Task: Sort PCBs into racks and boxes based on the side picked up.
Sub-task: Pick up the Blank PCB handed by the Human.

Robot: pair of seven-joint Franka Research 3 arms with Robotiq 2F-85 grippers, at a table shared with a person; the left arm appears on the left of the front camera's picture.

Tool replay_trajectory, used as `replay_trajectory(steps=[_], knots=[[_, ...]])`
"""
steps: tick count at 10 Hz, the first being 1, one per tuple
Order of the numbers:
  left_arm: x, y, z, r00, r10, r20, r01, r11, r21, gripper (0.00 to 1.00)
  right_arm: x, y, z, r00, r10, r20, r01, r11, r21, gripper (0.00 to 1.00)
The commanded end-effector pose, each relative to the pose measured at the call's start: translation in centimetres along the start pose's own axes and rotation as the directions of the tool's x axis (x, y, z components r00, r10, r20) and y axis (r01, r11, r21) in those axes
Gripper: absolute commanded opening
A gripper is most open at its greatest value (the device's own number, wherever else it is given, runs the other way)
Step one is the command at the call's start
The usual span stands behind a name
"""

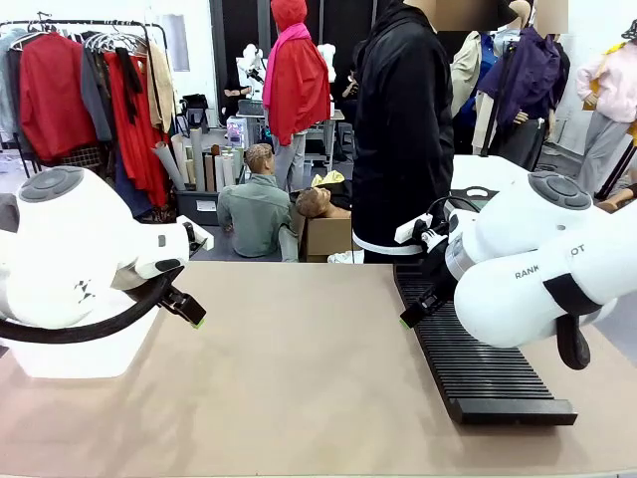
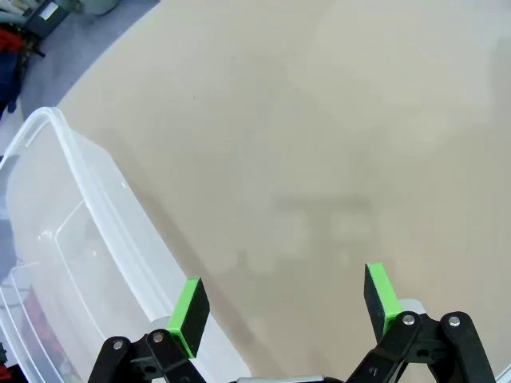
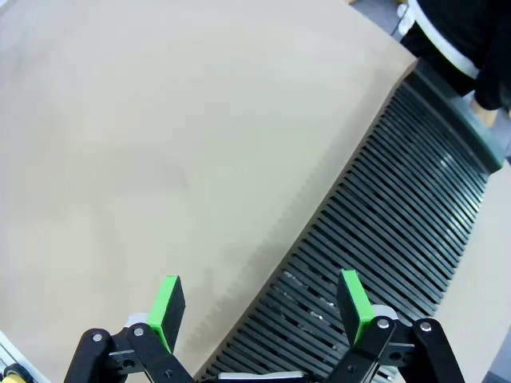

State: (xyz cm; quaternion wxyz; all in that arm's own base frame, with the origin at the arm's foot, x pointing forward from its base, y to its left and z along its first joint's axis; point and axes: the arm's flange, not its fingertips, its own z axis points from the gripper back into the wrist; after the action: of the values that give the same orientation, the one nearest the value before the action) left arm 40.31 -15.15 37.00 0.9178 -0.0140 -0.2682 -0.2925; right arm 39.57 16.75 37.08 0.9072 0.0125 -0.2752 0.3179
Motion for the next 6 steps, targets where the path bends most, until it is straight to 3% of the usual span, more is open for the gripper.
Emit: replay_trajectory(steps=[1, 6], knots=[[0.0, 0.0, 0.0, 1.000, 0.000, 0.000, 0.000, 1.000, 0.000, 1.00, 0.0, 0.0, 0.0, 1.000, -0.001, 0.000, 0.001, 1.000, 0.000, 1.00], [2.3, 1.6, 1.3, 0.999, 0.046, -0.020, -0.047, 0.998, -0.046, 1.00, 0.7, -2.5, 1.5, 0.999, -0.047, -0.027, 0.046, 0.999, -0.013, 1.00]])
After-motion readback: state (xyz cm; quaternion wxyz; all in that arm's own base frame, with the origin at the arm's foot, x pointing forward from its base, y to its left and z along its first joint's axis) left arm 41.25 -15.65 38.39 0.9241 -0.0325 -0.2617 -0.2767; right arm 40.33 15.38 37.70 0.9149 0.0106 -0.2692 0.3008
